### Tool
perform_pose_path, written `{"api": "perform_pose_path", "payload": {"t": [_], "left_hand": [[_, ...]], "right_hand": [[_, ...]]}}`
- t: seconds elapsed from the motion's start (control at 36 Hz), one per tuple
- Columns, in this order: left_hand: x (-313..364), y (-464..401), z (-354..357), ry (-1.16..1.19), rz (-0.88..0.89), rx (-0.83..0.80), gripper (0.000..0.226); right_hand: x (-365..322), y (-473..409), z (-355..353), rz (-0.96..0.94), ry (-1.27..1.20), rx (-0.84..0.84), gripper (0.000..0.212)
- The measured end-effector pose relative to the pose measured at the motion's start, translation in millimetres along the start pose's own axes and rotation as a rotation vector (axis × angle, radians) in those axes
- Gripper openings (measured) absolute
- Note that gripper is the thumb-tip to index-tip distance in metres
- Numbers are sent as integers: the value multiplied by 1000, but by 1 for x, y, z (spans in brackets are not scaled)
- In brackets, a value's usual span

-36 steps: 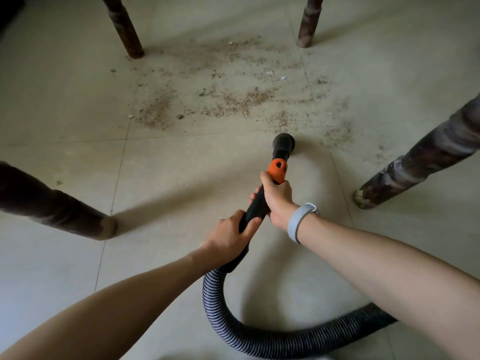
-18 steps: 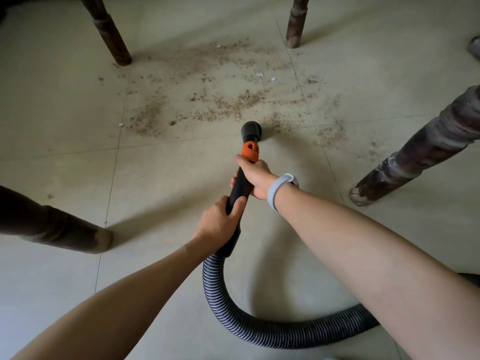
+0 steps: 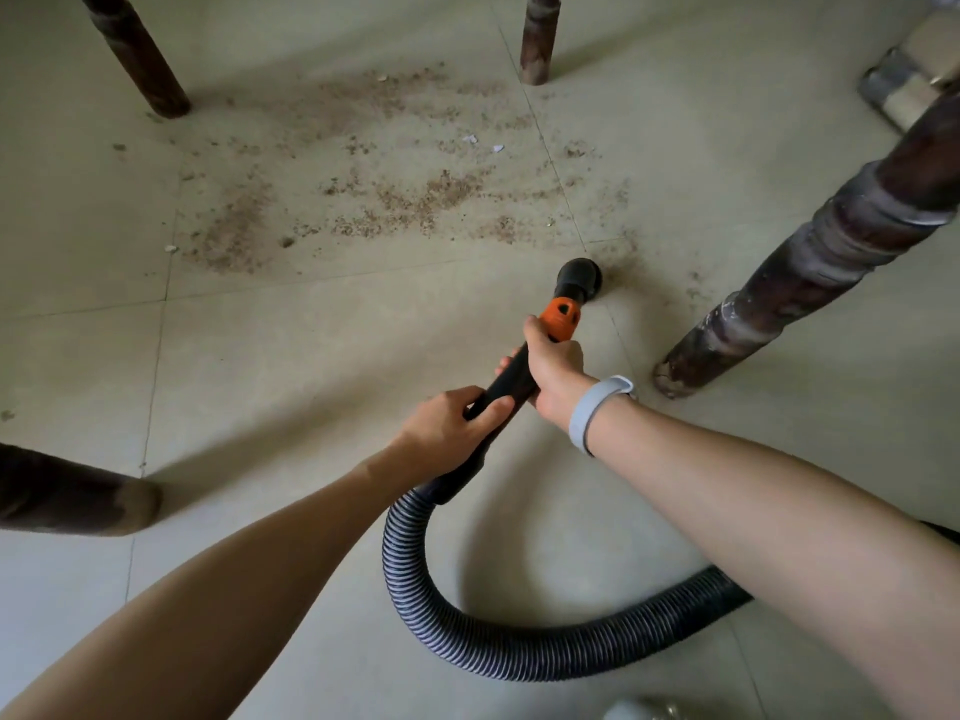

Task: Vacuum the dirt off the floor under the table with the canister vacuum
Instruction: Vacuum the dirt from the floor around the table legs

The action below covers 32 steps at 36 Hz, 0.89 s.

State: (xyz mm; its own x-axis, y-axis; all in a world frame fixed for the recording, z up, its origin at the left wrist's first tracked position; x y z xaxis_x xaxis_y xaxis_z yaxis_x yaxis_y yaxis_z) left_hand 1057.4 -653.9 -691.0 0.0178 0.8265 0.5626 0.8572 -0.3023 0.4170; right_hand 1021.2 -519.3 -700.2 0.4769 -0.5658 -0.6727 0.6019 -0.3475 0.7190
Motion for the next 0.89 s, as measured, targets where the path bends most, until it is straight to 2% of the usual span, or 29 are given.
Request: {"api": "perform_pose_path", "payload": {"t": [0.08,0.17,0.31,0.47,0.58,0.67,0.81,0.89], "left_hand": [[4,-3,7,-37,45,-32,46],[7,-6,10,-73,65,-42,39],[18,-14,5,-65,34,9,37],[6,-9,-4,-71,-41,122,34],[-7,-3,-7,-25,-65,149,33],[-9,-4,-6,-12,-56,123,39],[3,-10,-3,-47,14,16,36],[13,-19,3,-118,40,-25,47]], "right_hand": [[1,-2,-16,-22,-15,59,44],[0,-3,-25,-22,-34,80,43],[-20,-3,-14,-5,-70,15,28],[-19,1,18,94,-58,-123,26],[-8,4,30,75,-31,-159,24],[-5,4,26,53,-23,-127,27],[-7,-1,0,2,-21,15,45],[-11,-4,-20,-19,-44,106,49]]}}
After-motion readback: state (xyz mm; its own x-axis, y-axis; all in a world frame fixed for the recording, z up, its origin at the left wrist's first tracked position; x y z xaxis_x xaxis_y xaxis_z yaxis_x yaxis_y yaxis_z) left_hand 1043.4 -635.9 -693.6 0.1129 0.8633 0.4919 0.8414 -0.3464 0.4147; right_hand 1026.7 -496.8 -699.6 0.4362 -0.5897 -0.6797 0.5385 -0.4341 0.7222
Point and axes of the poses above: each hand's wrist, its own y-axis away from the middle knuckle, its own z-axis out of the palm, x = y × z, the point moved 4 cm from there along -y, towards the middle knuckle, and after that the axes turned 15 degrees about -y, right-handed, at the moved point
